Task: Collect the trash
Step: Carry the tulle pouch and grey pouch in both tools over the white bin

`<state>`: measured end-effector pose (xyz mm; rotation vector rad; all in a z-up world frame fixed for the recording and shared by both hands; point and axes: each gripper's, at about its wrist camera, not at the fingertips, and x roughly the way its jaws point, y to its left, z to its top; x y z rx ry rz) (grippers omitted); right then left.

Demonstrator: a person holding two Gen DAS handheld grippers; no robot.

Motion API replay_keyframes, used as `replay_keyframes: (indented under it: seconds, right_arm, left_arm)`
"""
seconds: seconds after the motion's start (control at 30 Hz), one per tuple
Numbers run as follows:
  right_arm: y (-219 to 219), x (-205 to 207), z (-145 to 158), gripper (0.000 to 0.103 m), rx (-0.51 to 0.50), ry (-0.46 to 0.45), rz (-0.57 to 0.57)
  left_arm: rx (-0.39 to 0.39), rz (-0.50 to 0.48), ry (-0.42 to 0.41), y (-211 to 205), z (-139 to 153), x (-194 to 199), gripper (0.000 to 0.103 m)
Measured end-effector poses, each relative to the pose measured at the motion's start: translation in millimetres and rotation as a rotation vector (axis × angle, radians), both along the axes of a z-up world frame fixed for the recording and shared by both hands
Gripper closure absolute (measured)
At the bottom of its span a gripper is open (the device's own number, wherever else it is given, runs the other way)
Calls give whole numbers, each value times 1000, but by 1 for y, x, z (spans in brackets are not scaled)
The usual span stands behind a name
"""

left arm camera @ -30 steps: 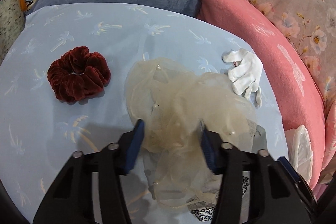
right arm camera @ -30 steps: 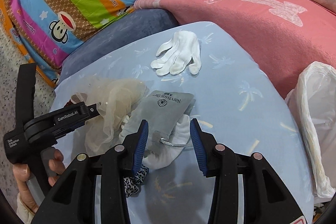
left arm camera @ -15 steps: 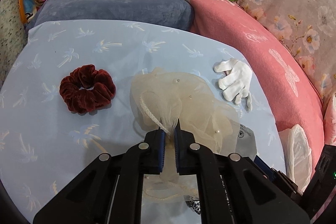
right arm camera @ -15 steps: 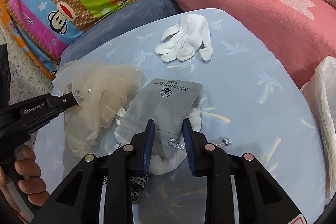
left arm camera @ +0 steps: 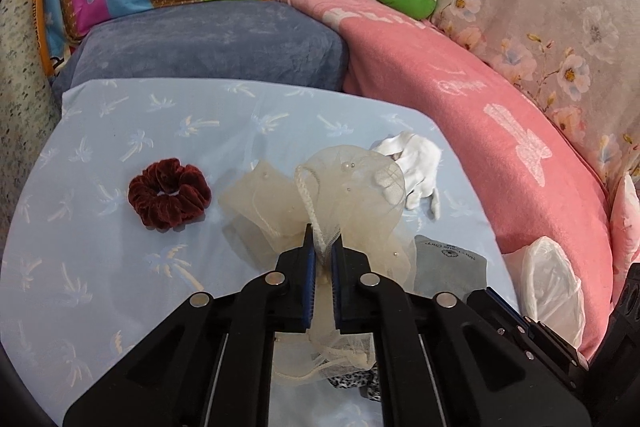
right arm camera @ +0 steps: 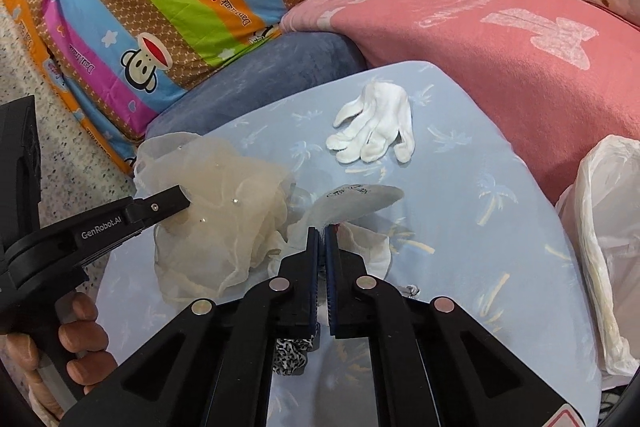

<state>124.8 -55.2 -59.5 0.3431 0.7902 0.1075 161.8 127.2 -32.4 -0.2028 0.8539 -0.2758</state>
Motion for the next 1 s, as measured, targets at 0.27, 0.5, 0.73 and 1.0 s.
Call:
replay_keyframes:
  seconds: [0.27,0.5,0.73,1.0]
  right_arm:
    - [-20,-26,34,99,21,-78,-35]
    - [-51,-53,51,99,32,-121,-91]
    - [-92,-80,55,99,45,-134,-172]
    - [-138,-109,55,99,57,-144,-263]
  left_arm:
    - [3,-38,-63,-21,29,-20,96]
    - [12,-102,-103,-55,45,-40,96]
    - [27,-175,-120,-94,53,-57,96]
    - [63,-276,-126,-144,54,-76,96]
